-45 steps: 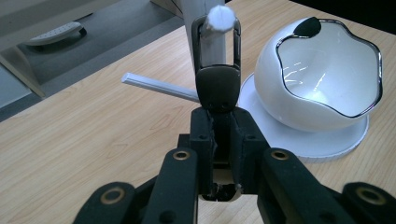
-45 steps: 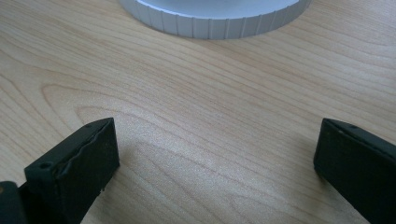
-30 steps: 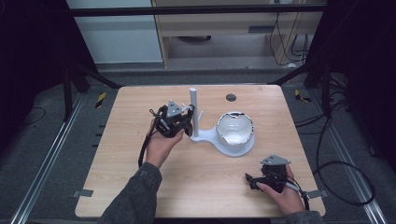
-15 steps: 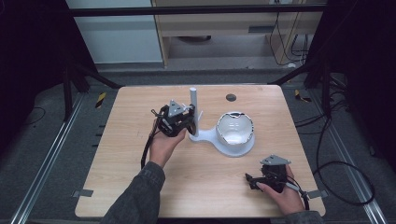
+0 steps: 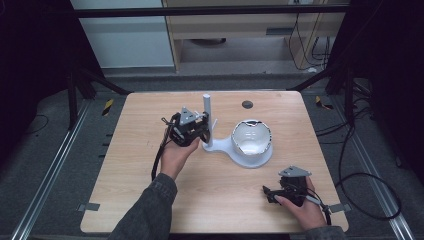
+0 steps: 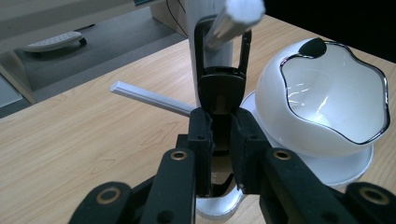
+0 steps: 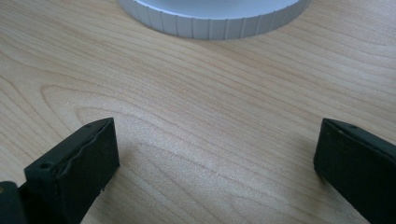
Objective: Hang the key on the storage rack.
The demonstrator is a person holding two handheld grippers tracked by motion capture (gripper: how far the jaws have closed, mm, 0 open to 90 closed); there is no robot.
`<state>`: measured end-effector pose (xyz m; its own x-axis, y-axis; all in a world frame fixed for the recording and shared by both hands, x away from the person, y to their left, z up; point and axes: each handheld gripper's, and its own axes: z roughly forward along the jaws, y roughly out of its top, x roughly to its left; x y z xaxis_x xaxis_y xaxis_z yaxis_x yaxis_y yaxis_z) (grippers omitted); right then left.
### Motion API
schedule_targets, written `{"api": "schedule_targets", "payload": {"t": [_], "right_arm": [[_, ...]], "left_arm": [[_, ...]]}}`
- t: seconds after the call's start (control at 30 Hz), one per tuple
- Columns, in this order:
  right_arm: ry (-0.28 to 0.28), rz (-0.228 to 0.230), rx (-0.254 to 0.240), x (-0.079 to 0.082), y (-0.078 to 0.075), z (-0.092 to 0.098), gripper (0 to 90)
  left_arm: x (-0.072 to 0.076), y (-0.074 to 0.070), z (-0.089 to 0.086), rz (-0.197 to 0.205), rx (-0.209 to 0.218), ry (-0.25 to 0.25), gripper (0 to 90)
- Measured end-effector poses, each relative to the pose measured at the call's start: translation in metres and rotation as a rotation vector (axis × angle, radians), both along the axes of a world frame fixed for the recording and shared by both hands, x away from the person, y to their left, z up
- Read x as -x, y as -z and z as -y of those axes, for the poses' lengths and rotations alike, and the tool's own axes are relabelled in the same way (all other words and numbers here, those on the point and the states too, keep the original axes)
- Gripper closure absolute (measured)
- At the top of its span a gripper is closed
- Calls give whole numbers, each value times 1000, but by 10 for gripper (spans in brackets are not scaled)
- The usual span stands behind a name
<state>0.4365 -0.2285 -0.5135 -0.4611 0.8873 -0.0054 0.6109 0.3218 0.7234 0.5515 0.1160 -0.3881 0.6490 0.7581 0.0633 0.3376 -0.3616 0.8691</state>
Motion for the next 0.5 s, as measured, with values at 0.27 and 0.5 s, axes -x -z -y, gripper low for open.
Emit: {"api": "schedule_targets", "payload": {"t": [0.27,0.5], "right_arm": [[0,0,0,0,0,0,4],[0,0,0,0,0,0,4]], "left_arm": [[1,0,3,2,0,0,767],[4,-3,3,7,12,-6,690]]}}
